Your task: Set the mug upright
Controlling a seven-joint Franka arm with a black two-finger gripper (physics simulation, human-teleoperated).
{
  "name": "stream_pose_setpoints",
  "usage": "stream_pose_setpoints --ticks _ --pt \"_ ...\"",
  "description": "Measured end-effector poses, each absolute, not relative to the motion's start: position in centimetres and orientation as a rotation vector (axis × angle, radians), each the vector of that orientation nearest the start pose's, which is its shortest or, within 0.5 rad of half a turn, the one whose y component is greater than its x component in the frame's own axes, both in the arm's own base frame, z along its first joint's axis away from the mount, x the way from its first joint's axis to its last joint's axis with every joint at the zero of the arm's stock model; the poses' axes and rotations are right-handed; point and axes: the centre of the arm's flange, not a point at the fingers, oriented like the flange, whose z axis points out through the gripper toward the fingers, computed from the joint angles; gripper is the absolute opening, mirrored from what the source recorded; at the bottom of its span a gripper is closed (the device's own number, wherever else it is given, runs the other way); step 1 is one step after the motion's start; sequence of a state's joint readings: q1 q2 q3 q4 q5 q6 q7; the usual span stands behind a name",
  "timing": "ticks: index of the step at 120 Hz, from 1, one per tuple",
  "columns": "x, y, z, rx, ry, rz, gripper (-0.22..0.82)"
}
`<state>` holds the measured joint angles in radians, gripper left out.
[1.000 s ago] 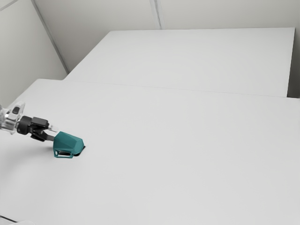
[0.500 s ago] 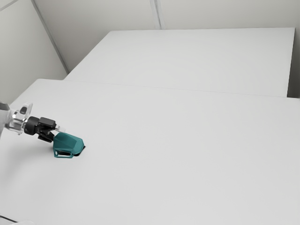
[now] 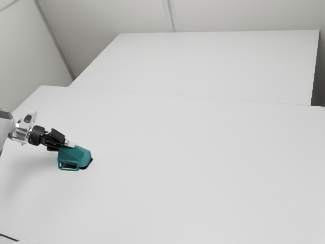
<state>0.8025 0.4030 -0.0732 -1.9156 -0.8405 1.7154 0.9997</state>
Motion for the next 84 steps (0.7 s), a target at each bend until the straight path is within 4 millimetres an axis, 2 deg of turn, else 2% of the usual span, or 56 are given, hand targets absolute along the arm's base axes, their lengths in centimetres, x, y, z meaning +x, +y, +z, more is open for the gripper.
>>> stream_pose_setpoints --ticks 21,33,69,84 --pt "47.6 32.6 29.0 2.19 0.119 0.293 -0.11" --pt "48.1 31.9 30.8 2.209 0.089 0.312 -0.15" --pt "50.8 27.3 36.9 2.291 -0.072 0.318 -0.18" --pt "52.0 24.5 40.1 2.385 -0.195 0.271 -0.18"
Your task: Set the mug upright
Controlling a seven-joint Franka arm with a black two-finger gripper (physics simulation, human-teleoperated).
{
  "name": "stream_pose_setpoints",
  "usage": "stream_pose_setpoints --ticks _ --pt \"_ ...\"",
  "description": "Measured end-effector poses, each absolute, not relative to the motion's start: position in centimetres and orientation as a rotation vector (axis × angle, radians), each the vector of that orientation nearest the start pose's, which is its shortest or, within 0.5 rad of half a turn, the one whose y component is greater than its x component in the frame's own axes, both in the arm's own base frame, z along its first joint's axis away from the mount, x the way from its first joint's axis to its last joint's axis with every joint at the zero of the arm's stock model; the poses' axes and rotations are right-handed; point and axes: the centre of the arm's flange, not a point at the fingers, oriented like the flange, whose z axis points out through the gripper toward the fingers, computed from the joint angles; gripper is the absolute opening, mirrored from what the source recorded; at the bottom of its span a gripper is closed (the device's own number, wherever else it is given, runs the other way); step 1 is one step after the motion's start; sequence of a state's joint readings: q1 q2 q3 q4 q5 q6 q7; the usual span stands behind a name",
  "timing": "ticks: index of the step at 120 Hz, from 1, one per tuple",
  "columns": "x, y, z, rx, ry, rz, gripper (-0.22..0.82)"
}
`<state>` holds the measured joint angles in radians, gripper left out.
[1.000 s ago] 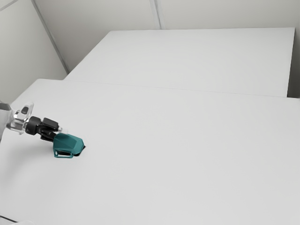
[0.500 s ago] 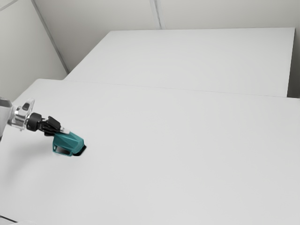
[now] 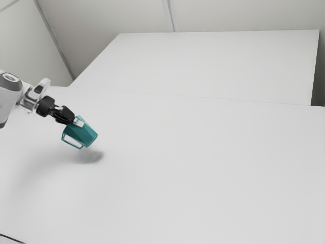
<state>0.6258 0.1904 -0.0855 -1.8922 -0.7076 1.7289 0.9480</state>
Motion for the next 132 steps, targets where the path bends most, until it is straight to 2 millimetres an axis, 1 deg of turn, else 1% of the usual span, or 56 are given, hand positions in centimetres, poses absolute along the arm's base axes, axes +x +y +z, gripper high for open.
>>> stream_pose_setpoints --ticks 6,14,25,43,60,84,99,117,132 --pt "52.5 23.7 41.1 2.436 -0.243 0.237 -0.18" --pt "52.9 22.8 41.8 2.509 -0.298 0.172 -0.18" --pt "53.1 21.9 42.5 2.61 -0.351 0.09 -0.18" --pt "54.2 19.0 43.4 2.756 -0.439 -0.021 -0.18" --pt "55.3 16.4 43.7 2.848 -0.475 -0.074 -0.18" --pt "56.7 13.3 44.3 2.922 -0.485 -0.084 -0.18" --pt "57.4 11.7 44.2 2.975 -0.486 -0.087 -0.18" --pt "57.9 11.1 43.8 3.049 -0.458 -0.094 -0.18" --pt "57.9 9.6 42.8 3.095 -0.44 -0.108 -0.18"
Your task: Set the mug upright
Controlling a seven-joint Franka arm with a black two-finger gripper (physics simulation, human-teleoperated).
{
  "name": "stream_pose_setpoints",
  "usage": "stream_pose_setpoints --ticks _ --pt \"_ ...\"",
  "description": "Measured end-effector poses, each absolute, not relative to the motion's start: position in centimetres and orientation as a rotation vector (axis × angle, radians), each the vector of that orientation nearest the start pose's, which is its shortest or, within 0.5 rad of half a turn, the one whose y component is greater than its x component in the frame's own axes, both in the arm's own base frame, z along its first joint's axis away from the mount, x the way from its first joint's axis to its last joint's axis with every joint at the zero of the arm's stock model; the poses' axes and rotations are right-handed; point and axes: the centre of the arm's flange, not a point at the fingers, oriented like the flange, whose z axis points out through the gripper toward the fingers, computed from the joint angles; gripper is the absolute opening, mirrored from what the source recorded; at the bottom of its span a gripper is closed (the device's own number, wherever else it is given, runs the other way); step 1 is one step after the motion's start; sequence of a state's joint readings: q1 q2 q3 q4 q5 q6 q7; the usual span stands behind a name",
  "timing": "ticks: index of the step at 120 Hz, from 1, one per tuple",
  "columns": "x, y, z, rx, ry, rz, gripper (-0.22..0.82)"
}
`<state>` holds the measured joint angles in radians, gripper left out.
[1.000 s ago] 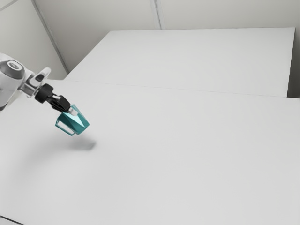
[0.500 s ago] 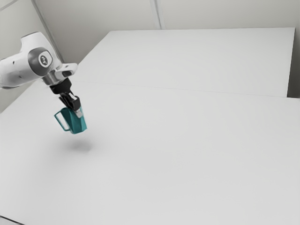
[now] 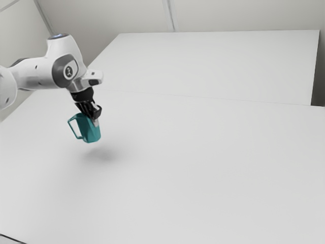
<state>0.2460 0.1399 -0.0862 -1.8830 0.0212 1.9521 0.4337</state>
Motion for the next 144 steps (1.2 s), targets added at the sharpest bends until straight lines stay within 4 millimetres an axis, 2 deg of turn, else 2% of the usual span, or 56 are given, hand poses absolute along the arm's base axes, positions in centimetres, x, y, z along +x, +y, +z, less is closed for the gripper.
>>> stream_pose_setpoints --ticks 25,51,80,144 --pt "58.4 7.0 42.3 -3.074 0.388 0.088 -0.18" --pt "57.6 5.8 40.8 -3.064 0.281 0.077 -0.18" --pt "56.9 3.1 40.8 -3.026 0.229 0.035 -0.18" --pt "55.3 -0.4 38.5 -3.011 0.059 -0.015 -0.18"
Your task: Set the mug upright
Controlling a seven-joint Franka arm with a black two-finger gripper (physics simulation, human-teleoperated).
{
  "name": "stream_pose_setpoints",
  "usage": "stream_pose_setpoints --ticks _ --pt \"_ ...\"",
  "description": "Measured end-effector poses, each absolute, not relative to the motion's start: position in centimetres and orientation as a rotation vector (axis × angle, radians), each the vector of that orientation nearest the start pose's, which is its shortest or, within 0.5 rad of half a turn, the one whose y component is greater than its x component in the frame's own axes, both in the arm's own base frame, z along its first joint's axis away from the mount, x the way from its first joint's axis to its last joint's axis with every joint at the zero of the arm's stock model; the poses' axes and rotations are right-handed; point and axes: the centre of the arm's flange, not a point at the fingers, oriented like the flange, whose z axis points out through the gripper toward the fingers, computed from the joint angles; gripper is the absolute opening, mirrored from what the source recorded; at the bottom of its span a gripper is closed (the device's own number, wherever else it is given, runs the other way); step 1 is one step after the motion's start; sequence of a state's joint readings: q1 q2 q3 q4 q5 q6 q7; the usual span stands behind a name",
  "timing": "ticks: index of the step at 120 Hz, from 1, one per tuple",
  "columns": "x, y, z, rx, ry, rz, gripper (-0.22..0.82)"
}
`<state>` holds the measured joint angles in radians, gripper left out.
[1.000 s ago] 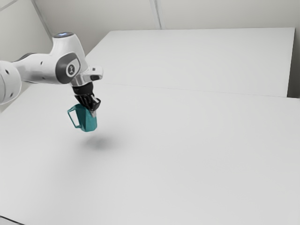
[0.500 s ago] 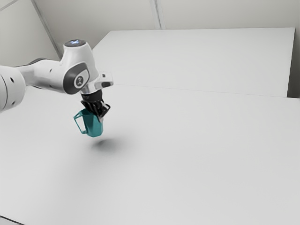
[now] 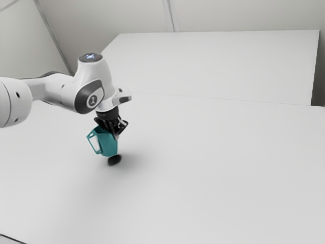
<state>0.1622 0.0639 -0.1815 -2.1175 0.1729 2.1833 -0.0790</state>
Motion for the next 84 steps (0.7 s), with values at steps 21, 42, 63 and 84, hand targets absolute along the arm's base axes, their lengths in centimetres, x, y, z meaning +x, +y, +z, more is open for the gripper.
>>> stream_pose_setpoints --ticks 21,42,63,84 --pt "55.0 -1.3 37.5 -2.979 0.046 -0.037 -0.18" --pt "54.9 -2.0 37.1 -2.948 0.029 -0.074 -0.18" --pt "55.0 -2.6 36.6 -2.939 -0.013 -0.089 -0.18" --pt "54.6 -2.9 35.2 -2.942 -0.058 -0.077 -0.18"
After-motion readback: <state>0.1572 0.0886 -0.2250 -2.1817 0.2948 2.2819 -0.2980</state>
